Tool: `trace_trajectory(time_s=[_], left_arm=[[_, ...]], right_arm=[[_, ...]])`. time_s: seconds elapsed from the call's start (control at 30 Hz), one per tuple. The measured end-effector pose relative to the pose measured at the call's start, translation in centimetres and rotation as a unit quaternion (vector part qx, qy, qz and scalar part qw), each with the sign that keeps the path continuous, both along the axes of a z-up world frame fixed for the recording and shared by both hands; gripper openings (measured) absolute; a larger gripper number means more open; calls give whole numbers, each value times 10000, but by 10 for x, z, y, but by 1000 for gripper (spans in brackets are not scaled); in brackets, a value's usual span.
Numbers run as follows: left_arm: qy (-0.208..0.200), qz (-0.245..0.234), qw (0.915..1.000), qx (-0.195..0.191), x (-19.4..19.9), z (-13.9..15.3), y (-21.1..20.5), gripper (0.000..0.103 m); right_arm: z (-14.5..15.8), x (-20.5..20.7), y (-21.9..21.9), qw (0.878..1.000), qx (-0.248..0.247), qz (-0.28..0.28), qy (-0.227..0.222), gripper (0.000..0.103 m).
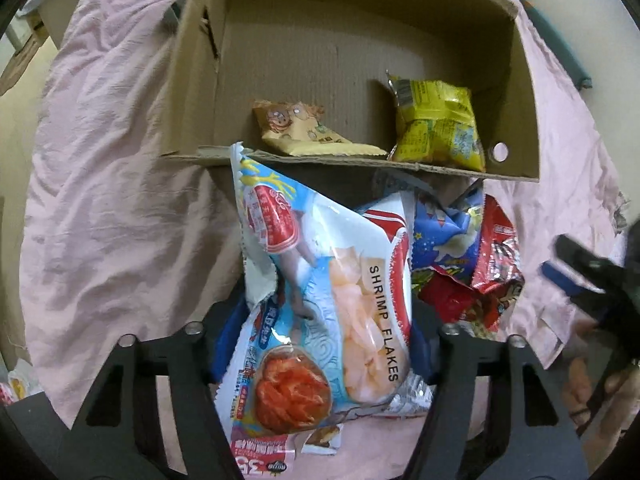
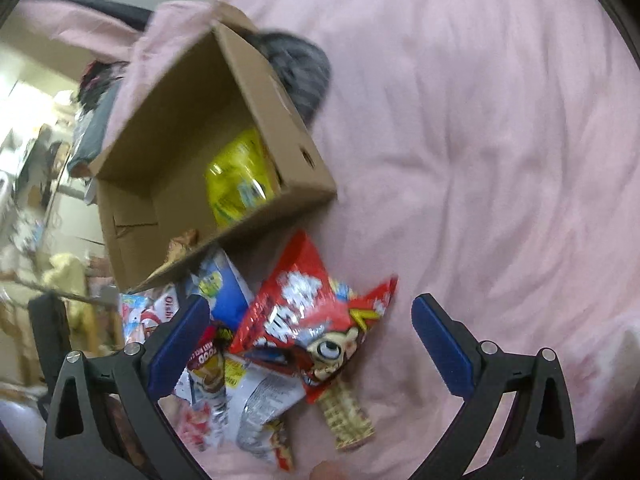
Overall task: Organize snacks
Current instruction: 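Grasp the white-blue shrimp flakes bag with the left tool, then grasp the red cartoon-face bag with the right tool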
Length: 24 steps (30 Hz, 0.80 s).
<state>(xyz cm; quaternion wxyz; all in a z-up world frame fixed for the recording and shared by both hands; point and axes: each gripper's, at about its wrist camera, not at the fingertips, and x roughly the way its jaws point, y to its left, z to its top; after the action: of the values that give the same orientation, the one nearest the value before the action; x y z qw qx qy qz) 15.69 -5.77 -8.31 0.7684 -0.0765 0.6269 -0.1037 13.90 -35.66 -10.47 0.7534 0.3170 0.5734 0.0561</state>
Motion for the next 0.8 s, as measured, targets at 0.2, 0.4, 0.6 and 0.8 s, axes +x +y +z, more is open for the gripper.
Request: trace_trajectory(time_s=[0.2,0.4,0.6,0.8], left_arm=[[-196,45,9997,-122,-7,21,14,55],[-284,110,9993,-220,-10,29,24,55],[-356,157,9991,-173,-14,32,28,55],[-497,195,9985,-102,-18,36,33,55]], right_arm=[[-36,9,5,9974,280,-40,668,103],[-48,16,23,9958,267,254,834,81],[-34,8,26,9975,-71,359,608,70],[-18,-6,19,9986,21,354,400,69]])
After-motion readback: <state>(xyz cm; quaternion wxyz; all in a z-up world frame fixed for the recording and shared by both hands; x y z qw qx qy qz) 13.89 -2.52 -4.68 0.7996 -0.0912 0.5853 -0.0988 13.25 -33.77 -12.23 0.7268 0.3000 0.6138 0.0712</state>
